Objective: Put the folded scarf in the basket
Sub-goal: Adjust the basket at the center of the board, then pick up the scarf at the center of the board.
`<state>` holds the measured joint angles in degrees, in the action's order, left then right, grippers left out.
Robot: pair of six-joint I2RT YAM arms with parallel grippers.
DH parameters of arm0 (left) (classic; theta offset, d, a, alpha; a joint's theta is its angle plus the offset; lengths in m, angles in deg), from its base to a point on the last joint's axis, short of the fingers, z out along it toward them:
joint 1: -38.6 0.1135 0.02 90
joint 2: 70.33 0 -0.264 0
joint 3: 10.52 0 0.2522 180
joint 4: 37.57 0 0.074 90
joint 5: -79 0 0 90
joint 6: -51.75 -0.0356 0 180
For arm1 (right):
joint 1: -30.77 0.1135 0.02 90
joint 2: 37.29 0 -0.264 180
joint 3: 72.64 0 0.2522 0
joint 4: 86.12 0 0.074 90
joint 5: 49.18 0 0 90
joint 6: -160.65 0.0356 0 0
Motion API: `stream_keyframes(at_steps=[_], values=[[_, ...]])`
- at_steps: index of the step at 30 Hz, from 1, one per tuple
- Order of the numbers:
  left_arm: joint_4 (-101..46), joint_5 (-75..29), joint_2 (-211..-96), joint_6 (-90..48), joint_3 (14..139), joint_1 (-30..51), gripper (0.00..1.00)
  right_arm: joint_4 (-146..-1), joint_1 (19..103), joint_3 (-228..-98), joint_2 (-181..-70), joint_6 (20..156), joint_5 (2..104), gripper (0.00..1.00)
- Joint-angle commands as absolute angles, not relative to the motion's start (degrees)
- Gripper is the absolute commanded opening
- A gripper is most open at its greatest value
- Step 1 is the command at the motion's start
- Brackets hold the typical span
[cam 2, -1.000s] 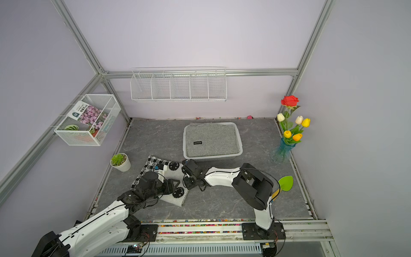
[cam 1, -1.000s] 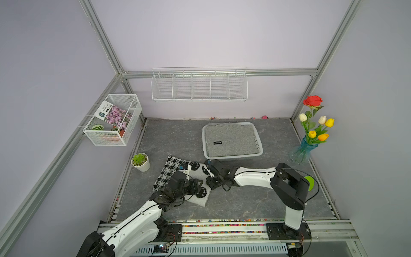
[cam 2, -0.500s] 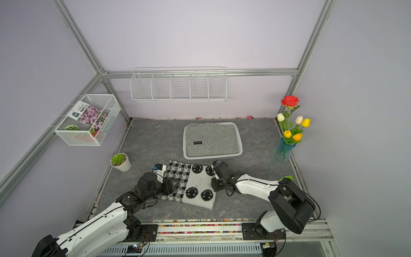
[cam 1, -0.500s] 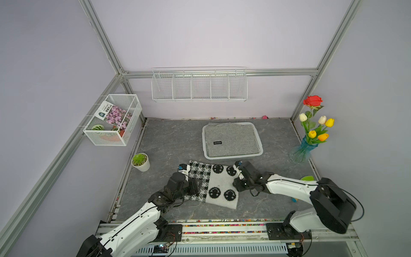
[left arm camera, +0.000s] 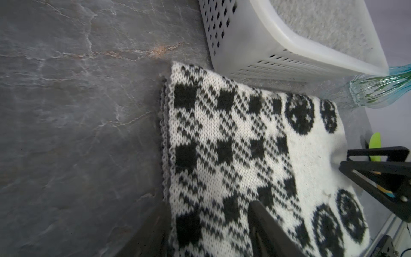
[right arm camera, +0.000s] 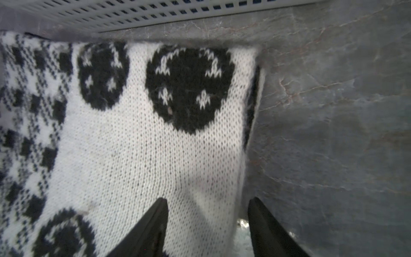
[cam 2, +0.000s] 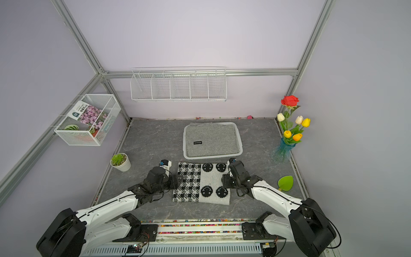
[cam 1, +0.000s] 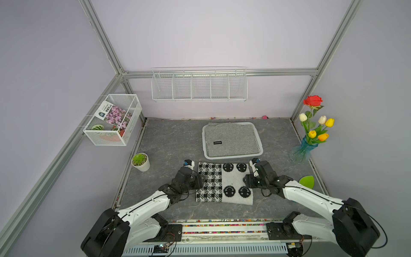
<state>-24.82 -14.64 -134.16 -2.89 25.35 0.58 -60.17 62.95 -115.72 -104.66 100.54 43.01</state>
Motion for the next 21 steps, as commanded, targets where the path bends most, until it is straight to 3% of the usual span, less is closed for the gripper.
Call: stream_keyframes(at_steps=[1,15,21], values=[[-25.2,-12.7,-136.9,-3.9,28.1,0.4,0.61,-60.3,61.7,-113.9,-105.0,102.4,45.1,0.66],[-24.7,-15.1,-143.9,-1.9,27.8,0.4,0.71,-67.1,61.3,-113.8,-116.7,104.0,55.7,0.66],[-31.1,-23.8,-146.1,0.8,25.3,0.4,0.62,-68.5,61.4,-113.9,-118.4,104.0,57.0,0.58]])
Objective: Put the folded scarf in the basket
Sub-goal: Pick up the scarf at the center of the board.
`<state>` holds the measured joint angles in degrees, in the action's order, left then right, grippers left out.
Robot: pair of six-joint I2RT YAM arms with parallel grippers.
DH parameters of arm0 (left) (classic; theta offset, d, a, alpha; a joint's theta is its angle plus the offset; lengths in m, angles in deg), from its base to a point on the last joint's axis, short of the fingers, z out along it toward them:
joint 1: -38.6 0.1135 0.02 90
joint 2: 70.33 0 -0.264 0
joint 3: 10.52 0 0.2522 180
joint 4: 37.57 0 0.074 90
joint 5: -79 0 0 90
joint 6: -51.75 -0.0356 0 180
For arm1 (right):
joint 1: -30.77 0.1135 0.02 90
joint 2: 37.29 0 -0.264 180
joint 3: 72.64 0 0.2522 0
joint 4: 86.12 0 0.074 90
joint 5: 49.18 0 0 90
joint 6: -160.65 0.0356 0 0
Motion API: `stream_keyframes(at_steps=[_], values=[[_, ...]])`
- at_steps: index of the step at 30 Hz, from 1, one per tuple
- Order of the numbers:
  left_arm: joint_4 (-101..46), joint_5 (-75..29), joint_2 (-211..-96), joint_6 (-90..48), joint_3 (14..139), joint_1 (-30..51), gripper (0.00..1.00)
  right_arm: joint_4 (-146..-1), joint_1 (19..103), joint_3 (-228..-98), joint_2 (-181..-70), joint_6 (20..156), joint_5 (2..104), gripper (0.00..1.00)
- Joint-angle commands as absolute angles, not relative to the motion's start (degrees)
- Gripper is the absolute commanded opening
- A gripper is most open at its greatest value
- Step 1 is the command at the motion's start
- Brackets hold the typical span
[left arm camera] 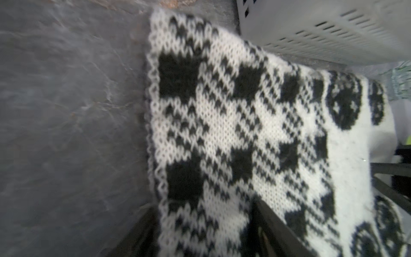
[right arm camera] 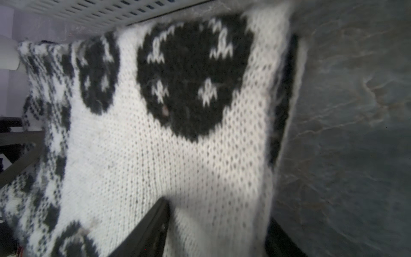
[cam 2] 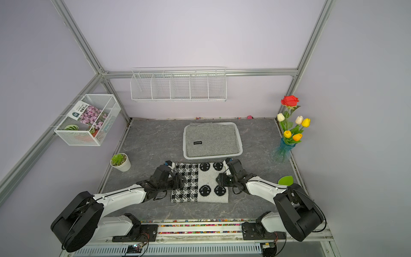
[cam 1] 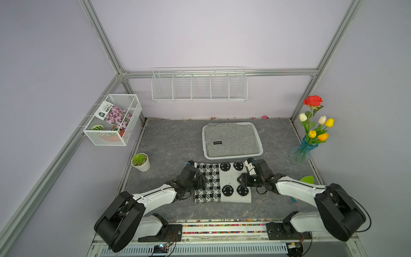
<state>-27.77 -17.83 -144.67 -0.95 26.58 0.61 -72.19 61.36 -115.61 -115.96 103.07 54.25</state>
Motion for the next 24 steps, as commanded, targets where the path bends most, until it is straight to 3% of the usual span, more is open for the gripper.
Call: stream_keyframes(at_steps=[1,6,9,11,13,14,19,24], values=[[-32.4,-25.2,-146.6,1.3,24.9,0.4,0.59,-68.7,61.4,-113.9,-118.7,103.9,57.4,0.57],[-32.4,-26.4,-148.9,1.5,25.3,0.4,0.60,-68.9,61.6,-114.3,-120.2,103.6,57.8,0.54],[-32.4,-26.6,-149.6,1.4,25.7,0.4,0.60,-69.2,61.7,-114.5,-120.5,103.4,58.3,0.38],[-32.1,-26.9,-149.5,1.2,25.9,0.4,0.52,-69.3,61.7,-114.3,-120.1,103.3,58.3,0.27],[-30.1,-25.1,-148.2,0.1,26.3,0.4,0.39,-69.3,61.7,-114.0,-118.8,103.1,57.5,0.08],[-28.4,-22.9,-147.1,-0.6,26.6,0.4,0.39,-69.1,61.7,-113.7,-118.1,103.1,56.7,0.07],[-24.7,-14.9,-141.5,-1.9,25.2,0.4,0.64,-67.7,61.7,-113.0,-114.8,102.8,53.7,0.07],[-23.3,-16.0,-142.8,-2.1,26.0,0.4,0.71,-67.7,61.7,-113.4,-116.0,102.7,54.4,0.07]])
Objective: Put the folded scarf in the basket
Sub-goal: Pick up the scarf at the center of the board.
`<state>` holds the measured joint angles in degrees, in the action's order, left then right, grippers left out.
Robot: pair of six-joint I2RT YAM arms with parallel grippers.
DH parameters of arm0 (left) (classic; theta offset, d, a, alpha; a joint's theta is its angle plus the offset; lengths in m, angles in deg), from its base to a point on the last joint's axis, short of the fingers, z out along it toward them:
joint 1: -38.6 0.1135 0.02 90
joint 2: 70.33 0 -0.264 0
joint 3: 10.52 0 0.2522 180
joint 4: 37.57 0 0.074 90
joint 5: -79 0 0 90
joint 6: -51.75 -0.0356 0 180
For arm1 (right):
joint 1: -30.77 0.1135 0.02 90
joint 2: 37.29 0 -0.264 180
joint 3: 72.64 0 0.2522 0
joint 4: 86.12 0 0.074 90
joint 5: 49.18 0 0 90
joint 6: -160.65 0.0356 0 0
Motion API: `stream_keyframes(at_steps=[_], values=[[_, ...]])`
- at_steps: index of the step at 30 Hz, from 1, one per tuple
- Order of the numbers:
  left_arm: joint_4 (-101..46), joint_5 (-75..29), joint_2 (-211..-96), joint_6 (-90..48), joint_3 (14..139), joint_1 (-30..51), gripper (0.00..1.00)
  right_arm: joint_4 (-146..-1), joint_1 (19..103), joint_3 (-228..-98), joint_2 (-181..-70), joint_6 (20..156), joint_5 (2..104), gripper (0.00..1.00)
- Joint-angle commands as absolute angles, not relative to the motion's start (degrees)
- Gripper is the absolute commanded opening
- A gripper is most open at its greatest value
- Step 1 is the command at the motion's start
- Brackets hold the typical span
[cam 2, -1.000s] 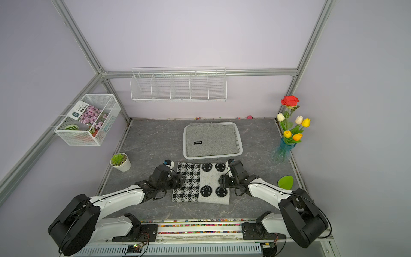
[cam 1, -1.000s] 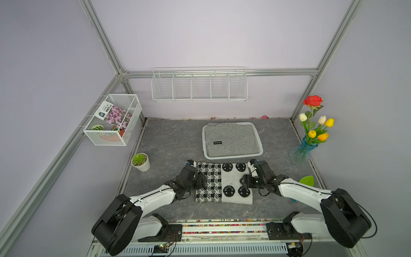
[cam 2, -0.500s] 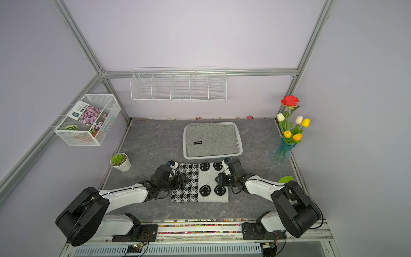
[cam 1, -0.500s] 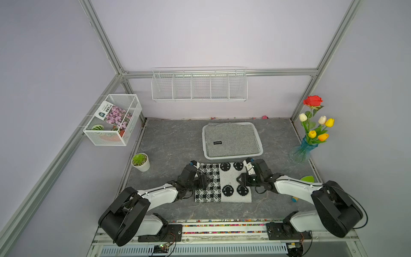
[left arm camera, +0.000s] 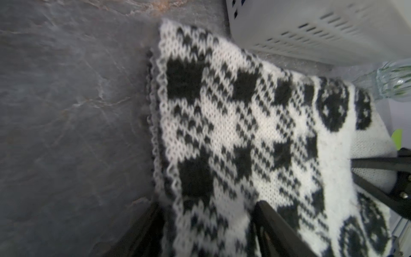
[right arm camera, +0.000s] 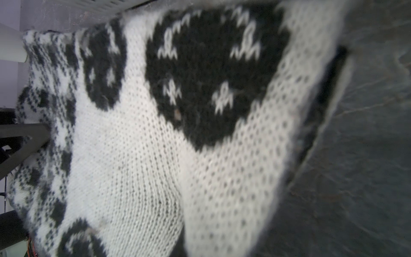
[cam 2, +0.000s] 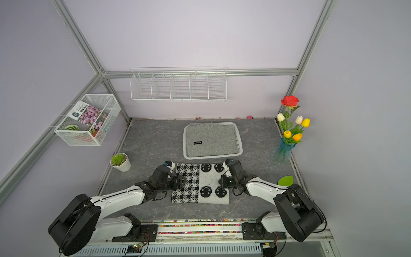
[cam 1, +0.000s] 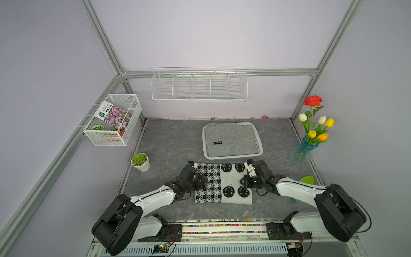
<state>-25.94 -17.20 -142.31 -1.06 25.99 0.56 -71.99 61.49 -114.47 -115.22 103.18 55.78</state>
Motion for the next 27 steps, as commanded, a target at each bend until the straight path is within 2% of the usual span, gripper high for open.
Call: stream_keyframes(at_steps=[1,5,8,12,14,16,21,27], values=[[-24.1,-16.6,-143.3,-2.1,25.8,0.4,0.71,-67.8,61.7,-113.5,-116.0,102.6,54.6,0.07],[-27.3,-22.0,-149.7,-1.4,26.4,0.4,0.70,-68.2,61.8,-113.3,-116.0,102.6,55.1,0.08],[-30.2,-26.6,-152.9,-1.0,27.0,0.4,0.46,-68.1,62.2,-113.3,-115.5,102.6,54.7,0.08],[-33.2,-28.8,-149.5,-0.5,25.2,0.4,0.11,-68.7,62.8,-113.5,-115.9,102.4,55.2,0.07],[-33.9,-29.0,-146.9,-0.6,24.4,0.4,0.01,-69.0,63.8,-113.8,-116.0,102.1,54.5,0.04],[-33.4,-28.5,-143.9,-0.9,24.1,0.4,0.00,-68.3,65.6,-114.2,-115.2,101.1,53.1,0.00],[-29.3,-24.2,-136.0,-1.9,26.2,0.1,0.00,-65.9,67.2,-115.6,-107.6,100.4,53.0,0.00],[-21.1,-26.4,-129.8,-0.8,35.5,-0.9,0.00,-52.2,67.2,-124.8,-97.8,97.7,53.7,0.00]])
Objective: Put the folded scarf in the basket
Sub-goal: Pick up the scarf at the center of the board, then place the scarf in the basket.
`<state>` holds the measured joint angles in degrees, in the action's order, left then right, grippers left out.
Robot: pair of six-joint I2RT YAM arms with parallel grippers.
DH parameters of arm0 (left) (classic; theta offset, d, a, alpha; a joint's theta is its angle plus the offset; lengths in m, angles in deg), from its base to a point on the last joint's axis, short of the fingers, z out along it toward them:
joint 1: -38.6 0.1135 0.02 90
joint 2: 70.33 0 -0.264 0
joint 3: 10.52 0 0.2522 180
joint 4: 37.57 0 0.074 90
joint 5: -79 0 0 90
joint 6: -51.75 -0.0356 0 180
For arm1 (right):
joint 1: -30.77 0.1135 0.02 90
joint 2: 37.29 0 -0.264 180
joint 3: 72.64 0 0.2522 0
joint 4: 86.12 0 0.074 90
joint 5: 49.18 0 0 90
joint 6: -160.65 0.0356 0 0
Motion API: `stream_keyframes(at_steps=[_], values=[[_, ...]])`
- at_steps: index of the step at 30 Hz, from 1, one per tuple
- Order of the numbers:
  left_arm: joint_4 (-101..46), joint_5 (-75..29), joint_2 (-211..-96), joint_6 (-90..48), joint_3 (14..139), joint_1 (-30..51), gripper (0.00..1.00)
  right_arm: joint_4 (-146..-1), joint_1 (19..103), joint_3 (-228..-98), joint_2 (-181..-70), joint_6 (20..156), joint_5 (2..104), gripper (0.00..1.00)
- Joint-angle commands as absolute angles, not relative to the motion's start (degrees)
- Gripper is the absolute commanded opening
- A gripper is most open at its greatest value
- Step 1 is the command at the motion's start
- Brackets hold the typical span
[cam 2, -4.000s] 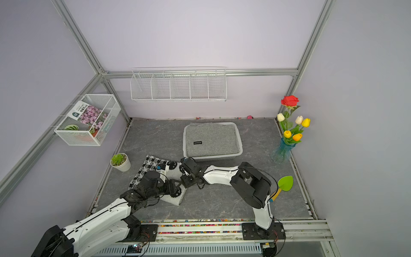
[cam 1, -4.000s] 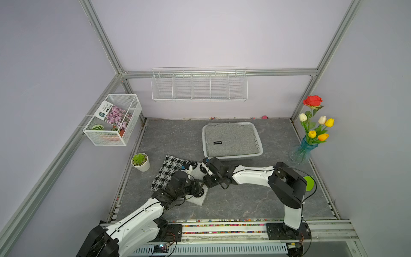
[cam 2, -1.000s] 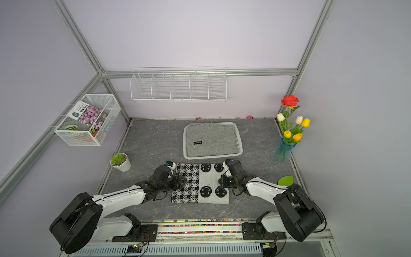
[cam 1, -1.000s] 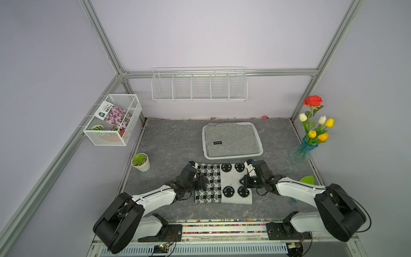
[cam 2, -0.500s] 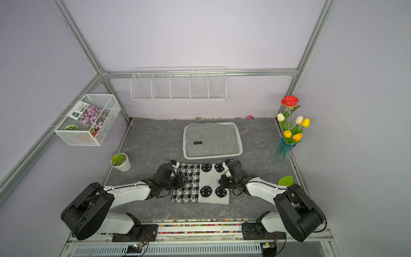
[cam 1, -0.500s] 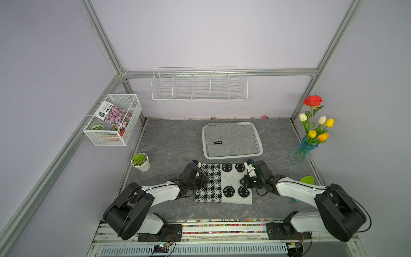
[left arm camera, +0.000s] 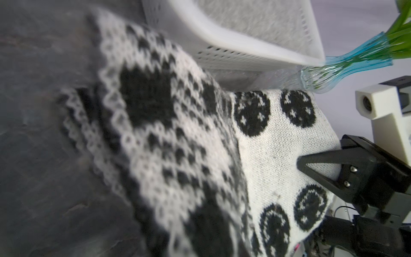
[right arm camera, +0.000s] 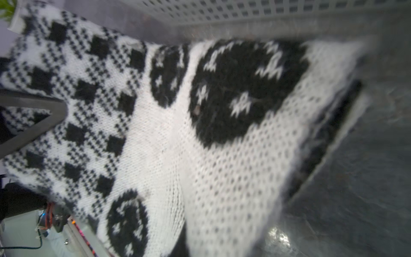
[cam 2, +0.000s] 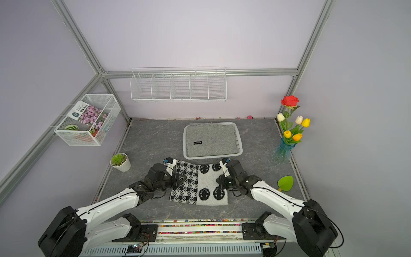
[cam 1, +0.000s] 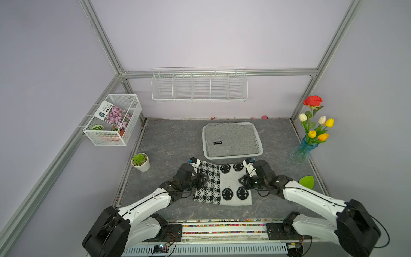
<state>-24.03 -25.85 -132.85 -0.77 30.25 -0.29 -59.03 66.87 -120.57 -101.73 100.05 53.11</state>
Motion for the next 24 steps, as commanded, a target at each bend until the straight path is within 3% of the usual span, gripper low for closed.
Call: stream_keyframes(at_steps=[1,6,10,14,24], values=[[-19.5,-25.7,-128.7,-0.7,37.0,-1.6,0.00,-50.1,67.3,-126.4,-96.2,97.3,53.6,0.00],[-17.1,-23.4,-126.3,-1.8,43.9,-2.5,0.00,-45.1,67.1,-132.6,-91.9,95.5,49.9,0.00],[-18.1,-19.4,-131.5,-3.6,51.3,-2.4,0.00,-40.5,63.4,-142.2,-95.4,92.8,51.5,0.00],[-17.0,-15.6,-141.4,-6.1,61.9,-1.3,0.00,-39.0,56.7,-151.5,-103.9,89.1,56.5,0.00],[-16.4,-12.4,-170.2,-9.4,85.7,4.9,0.00,-37.5,49.1,-173.3,-130.4,83.6,51.2,0.00]])
